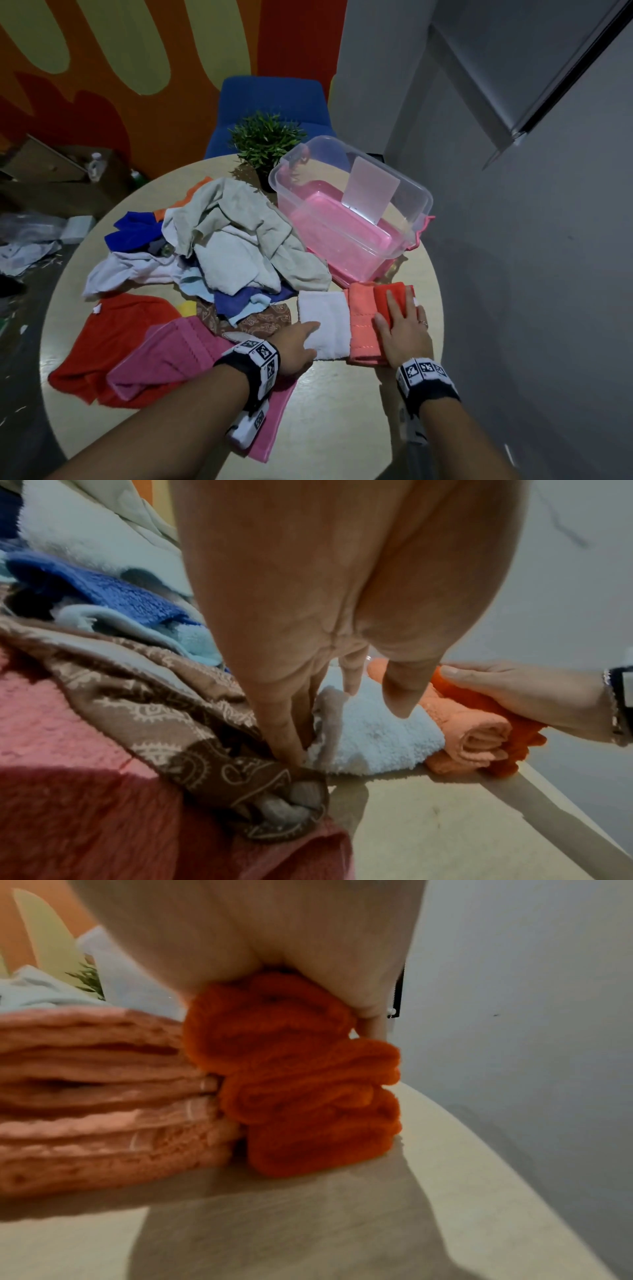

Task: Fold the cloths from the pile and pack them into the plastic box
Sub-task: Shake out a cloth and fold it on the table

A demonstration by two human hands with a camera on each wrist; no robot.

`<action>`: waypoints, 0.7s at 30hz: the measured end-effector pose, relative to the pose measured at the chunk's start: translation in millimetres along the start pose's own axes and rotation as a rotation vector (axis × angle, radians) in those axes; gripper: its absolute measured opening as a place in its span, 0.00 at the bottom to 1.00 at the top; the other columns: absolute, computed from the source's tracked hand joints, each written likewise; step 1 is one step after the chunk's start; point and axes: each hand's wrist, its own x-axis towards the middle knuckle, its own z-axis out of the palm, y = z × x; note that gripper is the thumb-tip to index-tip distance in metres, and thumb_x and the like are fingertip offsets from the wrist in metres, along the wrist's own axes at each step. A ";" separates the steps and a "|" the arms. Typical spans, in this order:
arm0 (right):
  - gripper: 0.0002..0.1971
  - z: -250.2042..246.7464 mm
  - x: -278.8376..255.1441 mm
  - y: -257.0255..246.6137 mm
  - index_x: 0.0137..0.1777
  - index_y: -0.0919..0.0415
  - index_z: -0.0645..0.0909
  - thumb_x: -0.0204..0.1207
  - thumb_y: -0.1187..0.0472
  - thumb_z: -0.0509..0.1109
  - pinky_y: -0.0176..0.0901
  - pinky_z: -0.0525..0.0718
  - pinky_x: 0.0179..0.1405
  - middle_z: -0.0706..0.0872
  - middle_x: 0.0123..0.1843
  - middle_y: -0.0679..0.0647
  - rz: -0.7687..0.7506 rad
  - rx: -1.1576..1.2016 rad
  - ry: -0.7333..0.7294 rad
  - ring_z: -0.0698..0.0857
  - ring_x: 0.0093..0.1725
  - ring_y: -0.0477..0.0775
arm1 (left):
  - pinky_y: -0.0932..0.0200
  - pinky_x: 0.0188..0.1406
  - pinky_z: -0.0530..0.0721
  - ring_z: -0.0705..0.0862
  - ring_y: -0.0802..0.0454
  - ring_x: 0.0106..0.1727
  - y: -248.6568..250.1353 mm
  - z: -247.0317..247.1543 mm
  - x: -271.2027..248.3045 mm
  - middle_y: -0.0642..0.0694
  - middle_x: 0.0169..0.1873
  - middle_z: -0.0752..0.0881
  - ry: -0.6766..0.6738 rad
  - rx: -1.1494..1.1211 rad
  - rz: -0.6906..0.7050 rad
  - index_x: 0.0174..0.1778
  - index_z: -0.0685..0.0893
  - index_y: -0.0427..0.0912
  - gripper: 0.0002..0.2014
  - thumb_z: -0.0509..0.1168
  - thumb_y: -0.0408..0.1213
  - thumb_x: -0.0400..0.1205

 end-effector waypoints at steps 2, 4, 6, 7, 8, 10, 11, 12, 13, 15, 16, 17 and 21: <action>0.35 3.9 4.9 4.9 0.88 0.47 0.40 0.86 0.37 0.44 0.65 0.61 0.81 0.27 0.86 0.43 0.086 -0.027 -0.048 0.48 0.87 0.68 | 0.59 0.81 0.62 0.64 0.48 0.84 1.1 2.4 1.4 0.47 0.85 0.63 -0.006 0.022 -0.015 0.88 0.57 0.46 0.35 0.64 0.45 0.86; 0.36 5.0 9.3 9.1 0.88 0.53 0.38 0.85 0.36 0.41 0.69 0.54 0.83 0.24 0.85 0.42 0.129 -0.087 -0.051 0.41 0.88 0.64 | 0.60 0.80 0.61 0.64 0.49 0.84 2.2 1.2 1.3 0.47 0.86 0.63 -0.009 0.014 -0.019 0.88 0.56 0.46 0.36 0.65 0.44 0.86; 0.36 5.5 10.5 8.1 0.87 0.52 0.34 0.85 0.36 0.37 0.72 0.42 0.82 0.29 0.87 0.45 0.092 -0.202 -0.031 0.36 0.88 0.59 | 0.61 0.79 0.63 0.66 0.49 0.84 1.1 -0.6 0.4 0.48 0.85 0.64 -0.010 0.003 -0.027 0.88 0.56 0.47 0.36 0.65 0.44 0.86; 0.35 5.4 11.4 7.0 0.87 0.50 0.33 0.85 0.37 0.35 0.72 0.39 0.81 0.32 0.88 0.46 0.065 -0.236 -0.037 0.37 0.88 0.57 | 0.60 0.79 0.64 0.67 0.48 0.83 0.9 -1.4 -1.5 0.48 0.85 0.65 -0.013 0.004 -0.030 0.88 0.56 0.47 0.36 0.65 0.44 0.86; 0.33 4.0 11.8 5.0 0.87 0.49 0.34 0.86 0.39 0.35 0.71 0.38 0.81 0.37 0.89 0.46 0.056 -0.257 -0.048 0.38 0.88 0.57 | 0.60 0.78 0.66 0.68 0.47 0.82 0.5 -2.2 -3.7 0.47 0.84 0.66 -0.012 0.011 -0.032 0.88 0.57 0.48 0.35 0.65 0.44 0.86; 0.31 -3.0 10.3 0.2 0.88 0.52 0.46 0.87 0.42 0.37 0.69 0.44 0.82 0.48 0.90 0.50 0.073 -0.295 -0.027 0.46 0.88 0.61 | 0.59 0.77 0.67 0.70 0.47 0.81 0.3 -4.0 -8.2 0.47 0.83 0.68 -0.009 0.047 -0.025 0.87 0.59 0.47 0.33 0.64 0.42 0.86; 0.30 -7.6 8.4 -2.2 0.86 0.56 0.57 0.88 0.45 0.42 0.68 0.53 0.81 0.56 0.88 0.54 0.071 -0.318 0.022 0.54 0.86 0.65 | 0.58 0.77 0.68 0.70 0.46 0.81 0.6 -5.1 -9.6 0.46 0.83 0.70 -0.006 0.069 -0.012 0.87 0.61 0.47 0.32 0.63 0.42 0.86; 0.26 -13.0 6.2 -4.6 0.81 0.59 0.68 0.87 0.51 0.49 0.66 0.63 0.75 0.65 0.85 0.58 0.052 -0.345 0.085 0.64 0.80 0.68 | 0.58 0.77 0.68 0.71 0.46 0.80 0.6 -5.9 -9.9 0.46 0.82 0.71 -0.002 0.085 0.000 0.86 0.63 0.46 0.31 0.63 0.41 0.86; 0.21 -16.2 4.5 -7.3 0.74 0.63 0.76 0.84 0.57 0.55 0.63 0.71 0.67 0.72 0.78 0.60 0.015 -0.379 0.125 0.71 0.71 0.69 | 0.58 0.77 0.68 0.71 0.46 0.80 -0.8 -6.4 -10.6 0.45 0.81 0.71 -0.001 0.094 0.002 0.86 0.64 0.46 0.30 0.63 0.41 0.86; 0.19 -20.0 1.1 -11.1 0.67 0.66 0.79 0.78 0.67 0.58 0.59 0.77 0.58 0.78 0.68 0.62 -0.069 -0.412 0.105 0.76 0.59 0.67 | 0.57 0.77 0.68 0.71 0.45 0.80 -1.0 -7.2 -10.7 0.44 0.81 0.71 -0.004 0.108 0.006 0.86 0.64 0.45 0.30 0.63 0.40 0.86; 0.21 -20.1 0.1 -11.4 0.70 0.66 0.77 0.77 0.70 0.58 0.59 0.79 0.58 0.78 0.67 0.63 -0.086 -0.390 0.076 0.76 0.59 0.66 | 0.57 0.77 0.67 0.71 0.45 0.80 -0.9 -6.9 -10.7 0.44 0.82 0.71 -0.003 0.114 0.008 0.86 0.64 0.44 0.30 0.63 0.40 0.87; 0.23 -20.4 -0.3 -9.8 0.73 0.67 0.74 0.77 0.72 0.57 0.59 0.80 0.61 0.77 0.69 0.64 -0.089 -0.350 0.048 0.76 0.61 0.67 | 0.57 0.78 0.67 0.70 0.45 0.81 -0.4 -6.0 -10.6 0.44 0.82 0.71 -0.003 0.117 0.011 0.86 0.64 0.44 0.30 0.63 0.40 0.87; 0.26 -21.1 -2.2 -5.5 0.80 0.66 0.63 0.80 0.70 0.54 0.61 0.79 0.63 0.69 0.77 0.63 -0.020 -0.284 -0.037 0.74 0.67 0.71 | 0.55 0.80 0.68 0.70 0.45 0.81 -0.1 -4.9 -9.2 0.44 0.82 0.71 -0.011 0.113 0.011 0.86 0.64 0.44 0.30 0.63 0.40 0.86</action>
